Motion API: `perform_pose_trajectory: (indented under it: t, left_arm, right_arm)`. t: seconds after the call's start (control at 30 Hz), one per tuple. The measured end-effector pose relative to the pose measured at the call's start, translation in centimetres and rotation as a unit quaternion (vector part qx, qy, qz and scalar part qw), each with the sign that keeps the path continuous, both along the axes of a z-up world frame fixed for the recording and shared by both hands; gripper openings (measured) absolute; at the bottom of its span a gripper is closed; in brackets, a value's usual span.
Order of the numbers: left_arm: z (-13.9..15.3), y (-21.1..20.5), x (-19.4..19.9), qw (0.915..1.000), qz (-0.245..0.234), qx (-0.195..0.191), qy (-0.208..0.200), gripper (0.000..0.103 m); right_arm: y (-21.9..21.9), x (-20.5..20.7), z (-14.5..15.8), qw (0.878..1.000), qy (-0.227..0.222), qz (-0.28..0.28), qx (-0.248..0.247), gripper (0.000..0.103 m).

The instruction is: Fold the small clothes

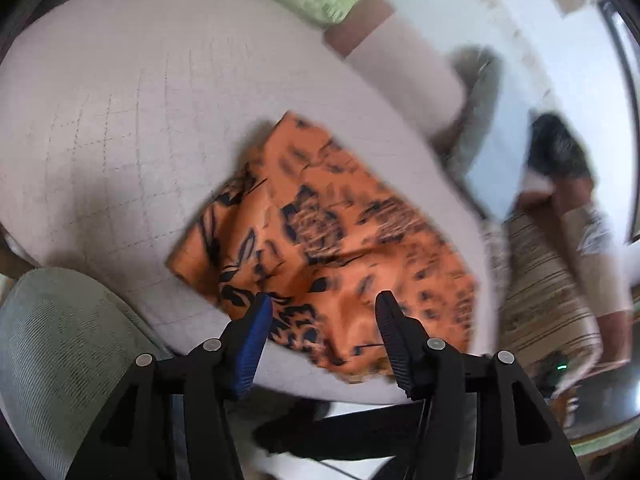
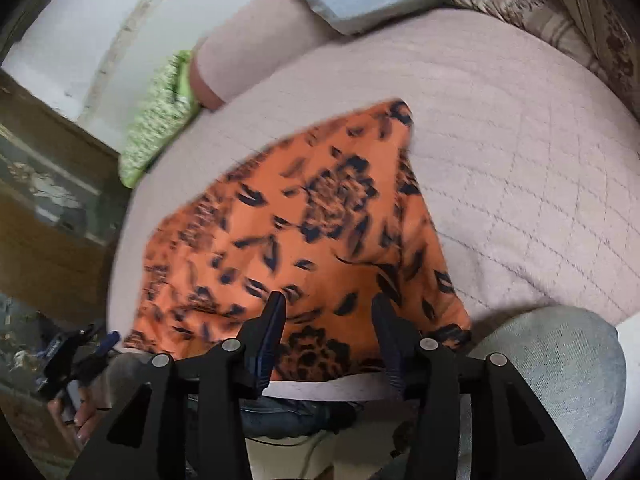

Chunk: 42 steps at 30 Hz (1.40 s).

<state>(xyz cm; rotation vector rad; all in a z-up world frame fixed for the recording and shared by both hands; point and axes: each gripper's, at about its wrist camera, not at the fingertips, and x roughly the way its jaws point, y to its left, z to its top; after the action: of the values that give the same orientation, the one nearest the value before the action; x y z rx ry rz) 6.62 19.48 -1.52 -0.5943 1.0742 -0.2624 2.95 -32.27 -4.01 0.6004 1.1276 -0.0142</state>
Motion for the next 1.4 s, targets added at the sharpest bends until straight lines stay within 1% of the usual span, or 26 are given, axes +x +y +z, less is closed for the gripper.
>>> perform_pose_trajectory:
  t: [0.1,0.17,0.23,0.3,0.33,0.4,0.43,0.47,0.5,0.57,0.6,0.67,0.73,0.77,0.8,0.83,0.87,0.93,1.0,1.07,1.1,1.17,1.23,1.27,1.33,1.4]
  left_arm:
    - [-2.5,-0.7,1.0,0.9986,0.007,0.033,0.04,0.052]
    - [-3.1,-0.7,1.3,0.9972,0.025,0.059,0.04,0.051]
    - [-3.6,-1.1,1.5,0.9939,0.034,0.096,0.043,0.043]
    - [-3.4,-2.0,1.6,0.9912,0.028,0.125,0.036,0.042]
    - [-3.4,-2.5,1.8,0.9891,0.021,0.144,0.026,0.041]
    - [-3.5,-3.3,2.4,0.9861,0.011,0.164,0.027,0.011]
    - [-3.5,-3.3,2.6,0.9873,0.007,0.156,0.027,0.003]
    - [-3.2,-3.3,2.8,0.9895,-0.002,0.143,0.022,0.001]
    - [-2.9,-3.1,2.8,0.9887,0.002,0.149,0.015,0.001]
    - [-2.9,-2.7,2.8,0.9834,0.022,0.18,0.008,0.001]
    - [-3.7,-2.3,3.2,0.9833,0.025,0.179,0.021,0.001]
    - [-4.0,-1.3,3.6,0.988,0.032,0.145,0.041,0.002]
    - [-2.8,-0.2,3.1,0.9949,0.035,0.093,0.016,0.006]
    - [-2.0,0.5,2.7,0.9969,0.035,0.07,-0.001,0.013]
    - [-1.4,1.2,2.5,0.9977,0.038,0.055,-0.011,0.032]
    - [-0.8,2.1,2.6,0.9975,0.048,0.049,-0.016,0.043]
    - [-0.4,3.0,2.8,0.9966,0.062,0.049,-0.023,0.057]
    - [-0.4,4.1,3.9,0.9945,0.079,0.063,-0.028,0.057]
    - [-1.3,4.9,5.2,0.9934,0.082,0.08,0.0,0.057]
    - [-2.9,5.1,6.2,0.9965,0.055,0.059,0.02,0.057]
    - [-3.4,5.0,6.1,0.9972,0.047,0.054,0.023,0.057]
    - [-4.8,4.3,6.1,0.9983,0.025,0.047,0.025,0.057]
    - [-5.3,3.7,5.8,0.9994,0.001,0.013,0.031,0.056]
    - [-5.4,3.6,6.2,0.9996,-0.01,0.016,0.022,0.057]
    - [-5.3,3.0,6.3,0.9982,-0.02,0.054,0.013,0.056]
    - [-6.7,3.3,7.0,0.9974,-0.011,0.06,0.039,0.052]
  right_arm:
    - [-0.1,0.0,-1.9,0.999,0.034,-0.014,-0.024,0.05]
    - [0.3,0.1,-2.8,0.999,0.047,-0.008,-0.023,0.048]
    - [1.0,0.5,-3.2,0.998,0.056,0.003,-0.037,0.05]
    - [1.6,1.0,-3.9,0.997,0.062,0.012,-0.045,0.036]
    - [1.9,1.3,-4.1,0.996,0.065,0.019,-0.06,0.015]
    - [2.4,2.0,-4.3,0.993,0.064,0.035,-0.088,0.012]
    - [2.4,2.2,-4.2,0.993,0.062,0.036,-0.089,0.011]
    - [2.4,2.3,-3.8,0.994,0.057,0.039,-0.089,0.01]
    - [2.3,2.2,-3.2,0.993,0.051,0.038,-0.099,0.01]
    - [2.0,1.7,-2.4,0.991,0.049,0.031,-0.122,0.01]
    - [1.9,1.7,-2.6,0.99,0.056,0.031,-0.124,0.01]
    - [1.9,2.5,-4.1,0.988,0.086,0.046,-0.117,0.017]
    - [2.0,2.6,-3.7,0.99,0.086,0.042,-0.108,0.019]
    - [2.2,2.3,-2.4,0.99,0.067,0.037,-0.121,0.027]
    - [2.7,1.9,-0.5,0.988,0.043,0.028,-0.144,0.037]
    - [3.3,1.5,1.4,0.988,0.015,0.021,-0.154,0.056]
    - [3.9,1.5,2.7,0.989,-0.008,0.023,-0.149,0.06]
    - [6.5,2.5,4.9,0.99,-0.047,0.064,-0.116,0.06]
    - [10.1,4.5,7.0,0.986,-0.073,0.107,-0.105,0.06]
    - [13.3,6.5,8.1,0.98,-0.094,0.147,-0.091,0.064]
    - [15.4,8.0,8.0,0.976,-0.1,0.182,-0.06,0.063]
    - [18.8,10.9,7.1,0.968,-0.096,0.231,-0.006,0.063]
    - [22.2,14.1,5.3,0.961,-0.077,0.263,0.036,0.063]
    - [23.5,15.1,4.7,0.959,-0.067,0.272,0.044,0.063]
    - [26.0,17.7,3.1,0.954,-0.044,0.291,0.062,0.063]
    - [27.1,19.5,1.3,0.952,-0.008,0.293,0.085,0.063]
